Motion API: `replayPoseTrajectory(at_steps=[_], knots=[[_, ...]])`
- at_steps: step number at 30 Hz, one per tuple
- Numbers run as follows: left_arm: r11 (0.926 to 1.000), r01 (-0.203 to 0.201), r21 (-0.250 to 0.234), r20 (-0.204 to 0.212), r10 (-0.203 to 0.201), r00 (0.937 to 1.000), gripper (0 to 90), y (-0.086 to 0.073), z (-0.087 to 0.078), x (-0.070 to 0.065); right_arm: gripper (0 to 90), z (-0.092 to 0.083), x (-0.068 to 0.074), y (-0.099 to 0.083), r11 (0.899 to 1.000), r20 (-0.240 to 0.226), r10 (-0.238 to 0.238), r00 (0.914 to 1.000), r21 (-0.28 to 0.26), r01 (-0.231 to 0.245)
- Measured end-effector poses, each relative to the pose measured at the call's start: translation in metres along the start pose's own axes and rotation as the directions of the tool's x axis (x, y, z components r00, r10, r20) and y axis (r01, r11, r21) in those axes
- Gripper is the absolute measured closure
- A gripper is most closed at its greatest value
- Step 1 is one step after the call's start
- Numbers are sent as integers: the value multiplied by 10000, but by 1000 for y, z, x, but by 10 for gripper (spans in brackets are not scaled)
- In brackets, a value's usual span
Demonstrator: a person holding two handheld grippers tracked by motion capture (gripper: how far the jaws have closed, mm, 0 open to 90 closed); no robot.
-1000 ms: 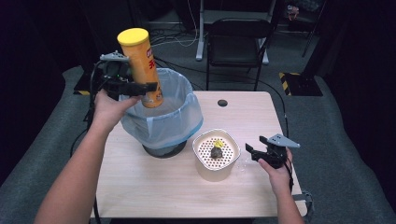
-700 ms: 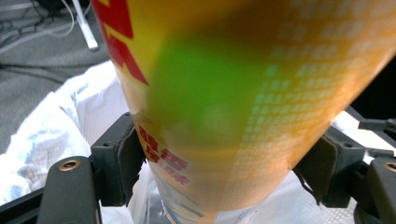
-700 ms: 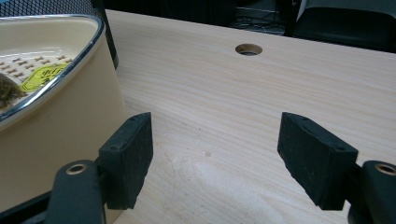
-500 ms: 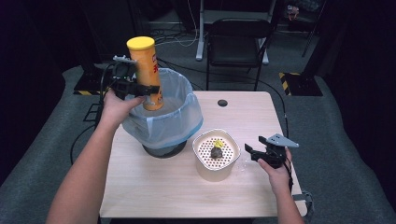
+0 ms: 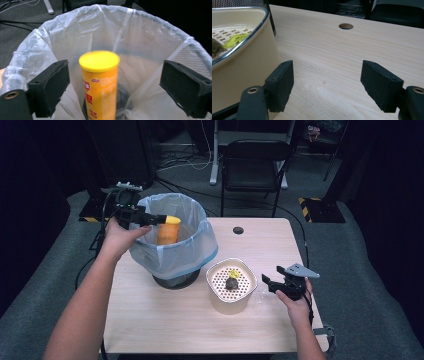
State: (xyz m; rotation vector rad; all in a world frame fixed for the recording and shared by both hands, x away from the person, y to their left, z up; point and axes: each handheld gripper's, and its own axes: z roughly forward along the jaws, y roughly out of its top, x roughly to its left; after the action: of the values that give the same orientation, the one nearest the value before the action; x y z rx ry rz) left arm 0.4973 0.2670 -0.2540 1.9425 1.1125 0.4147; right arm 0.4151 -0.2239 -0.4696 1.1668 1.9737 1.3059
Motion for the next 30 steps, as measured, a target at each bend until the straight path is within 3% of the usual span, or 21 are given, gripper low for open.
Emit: replayPoseTrajectory(at_steps=[4, 9, 12, 18, 24, 30], knots=[[10000, -1, -31, 214, 2, 9998, 139, -1, -8, -2, 264, 0, 1, 0, 10000, -6, -10, 10000, 12, 10], [9988, -473, -116, 336, 476, 9983, 156, -7, -23, -9, 264, -2, 0, 0, 9999, 49, 149, 9999, 3, -149], [9993, -346, -115, 414, 351, 9985, 180, -13, -32, -11, 264, -2, -1, 0, 10000, 55, 92, 9999, -4, -92], [9980, -370, -504, 995, 419, 9942, 244, -38, -60, -10, 264, -2, 0, 0, 10000, 67, 52, 10000, 3, -52], [9974, -535, -484, 1612, 607, 9851, 298, -64, -85, -12, 264, -1, 0, 0, 10000, 110, -10, 9999, 57, 9], [9948, -755, -690, 1698, 863, 9817, 297, -89, -103, -17, 264, -2, 2, 0, 9999, 134, -35, 9999, 110, 33]])
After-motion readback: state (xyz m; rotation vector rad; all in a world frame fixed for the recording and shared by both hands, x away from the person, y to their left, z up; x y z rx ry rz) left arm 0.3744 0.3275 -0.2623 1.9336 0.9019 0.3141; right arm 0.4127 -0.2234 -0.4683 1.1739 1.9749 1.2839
